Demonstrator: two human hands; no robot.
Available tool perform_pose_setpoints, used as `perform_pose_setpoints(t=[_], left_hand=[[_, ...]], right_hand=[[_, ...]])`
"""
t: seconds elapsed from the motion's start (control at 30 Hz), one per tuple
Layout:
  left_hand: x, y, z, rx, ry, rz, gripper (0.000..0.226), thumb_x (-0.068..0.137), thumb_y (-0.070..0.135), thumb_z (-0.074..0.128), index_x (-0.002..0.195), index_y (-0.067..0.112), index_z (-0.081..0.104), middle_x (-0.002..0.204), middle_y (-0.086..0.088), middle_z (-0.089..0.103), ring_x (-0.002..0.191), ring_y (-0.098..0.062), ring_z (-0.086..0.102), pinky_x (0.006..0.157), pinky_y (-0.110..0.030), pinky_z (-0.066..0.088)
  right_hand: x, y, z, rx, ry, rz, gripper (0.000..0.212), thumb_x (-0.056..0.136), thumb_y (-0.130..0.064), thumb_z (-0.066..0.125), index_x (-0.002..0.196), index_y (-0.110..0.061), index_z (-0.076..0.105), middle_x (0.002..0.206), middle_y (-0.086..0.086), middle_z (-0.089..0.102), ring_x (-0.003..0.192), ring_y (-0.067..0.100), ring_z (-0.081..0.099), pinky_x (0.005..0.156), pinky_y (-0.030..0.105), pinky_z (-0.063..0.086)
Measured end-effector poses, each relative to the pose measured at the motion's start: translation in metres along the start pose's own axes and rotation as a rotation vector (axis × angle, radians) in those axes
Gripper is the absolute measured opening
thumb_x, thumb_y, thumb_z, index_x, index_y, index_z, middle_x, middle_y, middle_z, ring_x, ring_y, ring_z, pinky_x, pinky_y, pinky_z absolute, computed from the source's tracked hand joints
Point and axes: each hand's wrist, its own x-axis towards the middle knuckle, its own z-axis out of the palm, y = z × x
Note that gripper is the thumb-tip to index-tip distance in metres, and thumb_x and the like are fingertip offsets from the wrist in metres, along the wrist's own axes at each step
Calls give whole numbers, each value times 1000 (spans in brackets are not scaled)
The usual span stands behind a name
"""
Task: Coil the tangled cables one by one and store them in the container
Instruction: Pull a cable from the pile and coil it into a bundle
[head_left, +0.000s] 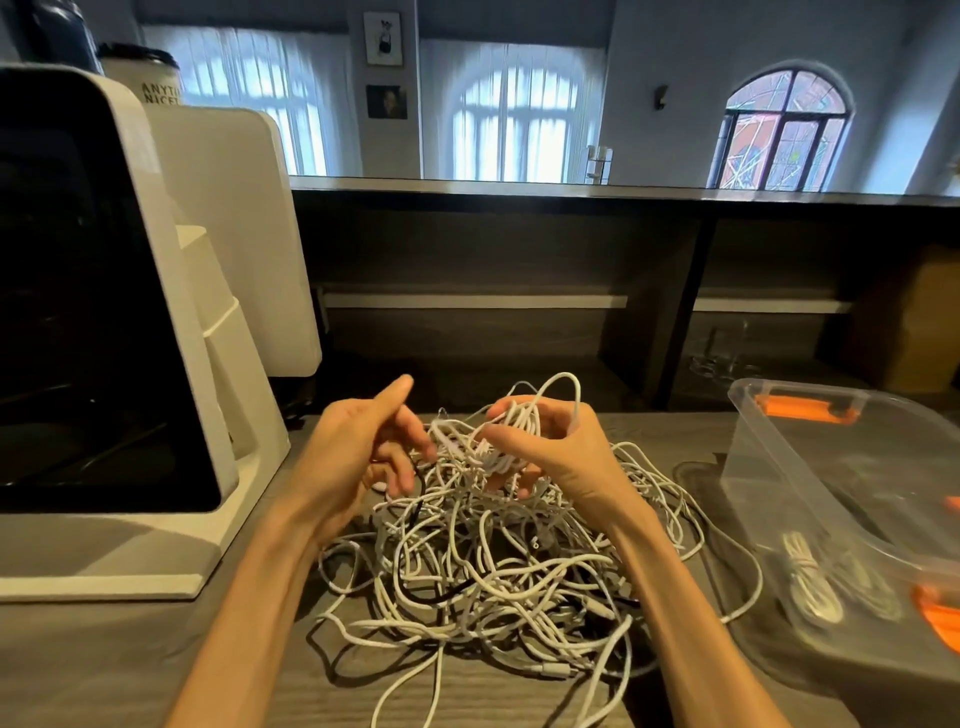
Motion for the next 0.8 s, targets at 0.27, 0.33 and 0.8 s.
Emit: perform_pose_setpoints(t=[0.27,0.33,0.8], left_hand=[[5,-9,3,159,-83,-158,56,97,60,49,83,7,61,59,-10,57,45,-18,48,43,-23,37],[4,-9,-4,171,-168,-165,57,91,63,59,82,7,67,56,-6,50,44,-14,42,41,-21,33],[10,-22,13,286,-145,183,37,95,47,63,77,16,71,79,-16,60,71,-27,56,68,-36,47]], right_hand=[[0,-1,4,-38,29,-18,19,89,-12,77,106,-5,72,85,11,78,66,27,74,47,26,53],[1,-1,3,-28,77,-36,19,89,-13,77,105,-5,72,86,16,77,64,30,74,45,26,52],[-2,-3,4,-183,-246,47,28,92,-22,75,118,-14,68,95,9,78,71,27,74,54,25,56]])
